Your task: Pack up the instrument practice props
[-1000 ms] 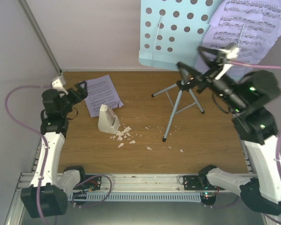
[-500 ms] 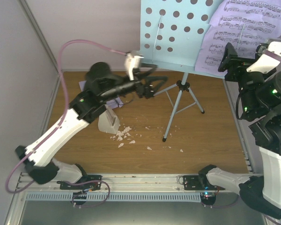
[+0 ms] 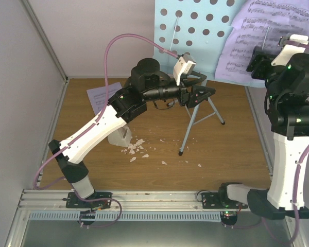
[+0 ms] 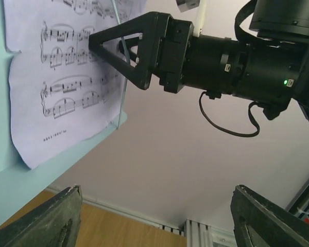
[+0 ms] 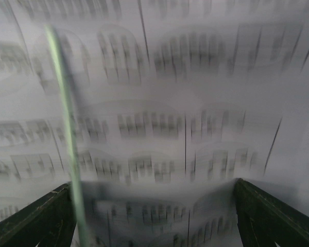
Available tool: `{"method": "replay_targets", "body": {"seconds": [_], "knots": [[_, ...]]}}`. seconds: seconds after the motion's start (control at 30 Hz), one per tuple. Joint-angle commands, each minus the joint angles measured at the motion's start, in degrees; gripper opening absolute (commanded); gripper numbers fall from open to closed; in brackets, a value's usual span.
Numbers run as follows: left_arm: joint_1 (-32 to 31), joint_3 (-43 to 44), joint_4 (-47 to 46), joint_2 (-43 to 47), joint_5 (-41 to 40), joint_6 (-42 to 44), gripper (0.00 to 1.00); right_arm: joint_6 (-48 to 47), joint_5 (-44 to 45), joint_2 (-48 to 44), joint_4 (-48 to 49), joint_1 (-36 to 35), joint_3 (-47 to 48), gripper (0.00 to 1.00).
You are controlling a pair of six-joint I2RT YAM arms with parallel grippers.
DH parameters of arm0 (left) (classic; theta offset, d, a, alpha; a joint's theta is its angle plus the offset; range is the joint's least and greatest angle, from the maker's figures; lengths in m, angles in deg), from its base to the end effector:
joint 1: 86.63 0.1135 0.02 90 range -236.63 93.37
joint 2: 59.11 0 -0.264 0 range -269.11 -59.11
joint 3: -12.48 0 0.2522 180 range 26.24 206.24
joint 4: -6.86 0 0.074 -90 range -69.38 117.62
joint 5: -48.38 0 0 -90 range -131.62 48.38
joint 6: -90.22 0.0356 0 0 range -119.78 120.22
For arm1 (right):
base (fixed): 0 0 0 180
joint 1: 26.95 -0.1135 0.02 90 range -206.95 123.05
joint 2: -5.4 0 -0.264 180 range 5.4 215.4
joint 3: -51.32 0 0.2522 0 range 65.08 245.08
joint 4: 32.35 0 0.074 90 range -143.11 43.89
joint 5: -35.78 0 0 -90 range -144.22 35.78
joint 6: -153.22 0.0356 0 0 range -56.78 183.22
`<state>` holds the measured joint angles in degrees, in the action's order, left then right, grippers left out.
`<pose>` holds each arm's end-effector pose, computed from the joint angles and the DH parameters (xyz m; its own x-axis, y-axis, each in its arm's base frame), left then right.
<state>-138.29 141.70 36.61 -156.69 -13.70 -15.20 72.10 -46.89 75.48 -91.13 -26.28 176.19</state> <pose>0.2195 -0.3044 0.5110 -0.2417 -0.0731 -0.9676 0.9534 0.1677 -0.2509 0.1844 -0.0067 0.5602 -0.0473 0.1537 -0.9870 0.1479 0.9783 0.1452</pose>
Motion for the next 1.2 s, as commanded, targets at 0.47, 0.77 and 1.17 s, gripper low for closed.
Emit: {"method": "replay_targets", "body": {"seconds": [0.47, 0.77, 1.17], "knots": [[0.9, 2.4, 0.2, -5.6, -13.1, -1.3, 0.70, 6.1, -25.6, -6.5, 9.3, 6.9, -10.2, 0.60], [1.0, 3.0, -3.5, -7.3, -14.7, -1.6, 0.65, 5.7, -27.1, -7.4, 10.8, 6.8, -11.6, 0.27], [1.9, 6.4, -5.4, -11.7, -12.2, -4.1, 0.55, 5.3, -28.7, -7.8, 11.9, 6.9, -12.4, 0.04]]}}
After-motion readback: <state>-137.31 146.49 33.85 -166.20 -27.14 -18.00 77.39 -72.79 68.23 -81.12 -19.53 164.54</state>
